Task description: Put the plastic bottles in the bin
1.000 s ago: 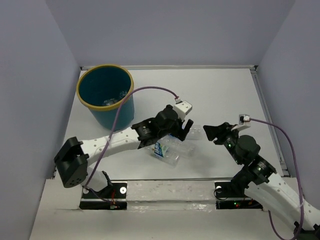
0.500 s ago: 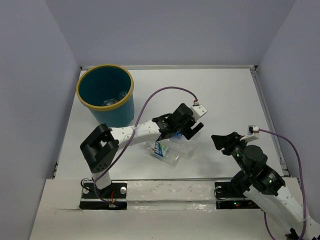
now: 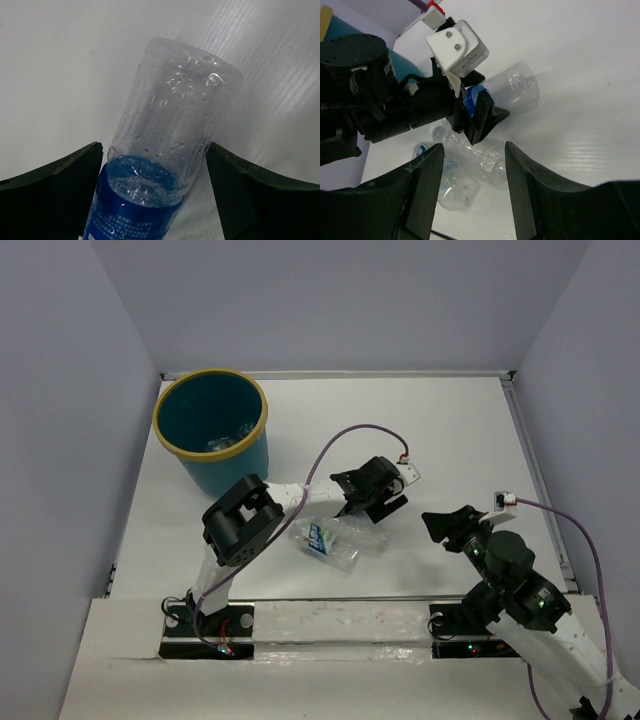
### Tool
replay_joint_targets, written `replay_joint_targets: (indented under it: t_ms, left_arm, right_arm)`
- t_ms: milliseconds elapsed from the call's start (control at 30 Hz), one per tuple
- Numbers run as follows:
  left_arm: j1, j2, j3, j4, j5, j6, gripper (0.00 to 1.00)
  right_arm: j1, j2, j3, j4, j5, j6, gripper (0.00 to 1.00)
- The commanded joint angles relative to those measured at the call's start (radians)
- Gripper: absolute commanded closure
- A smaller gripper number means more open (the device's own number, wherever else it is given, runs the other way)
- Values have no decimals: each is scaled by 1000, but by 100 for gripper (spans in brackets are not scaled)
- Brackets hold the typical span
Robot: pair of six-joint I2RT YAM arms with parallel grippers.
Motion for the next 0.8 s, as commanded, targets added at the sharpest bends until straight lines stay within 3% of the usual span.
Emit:
replay_joint_targets:
  t_ms: [0, 167, 200, 400, 600, 767]
  left_arm:
    - [28, 38, 68, 56, -74, 66, 11]
    - [68, 62, 91, 124, -121, 89, 25]
    - [78, 59, 95, 136, -121, 89, 33]
    - [147, -40, 118, 214, -119, 40, 51]
    - [186, -235, 129, 231, -125, -67, 51]
    - [228, -390, 117, 156, -104, -216, 51]
  right_arm:
    - [-6, 16, 29, 33, -21, -32, 43]
    - [-6, 47, 15, 102, -83, -97, 38]
    - [-6, 62, 15, 116, -101, -111, 37]
    - [-6, 281, 26, 352, -458, -249, 29]
    - [-6, 586, 107, 448, -678, -323, 25]
    - [73, 804, 242, 382, -715, -430, 24]
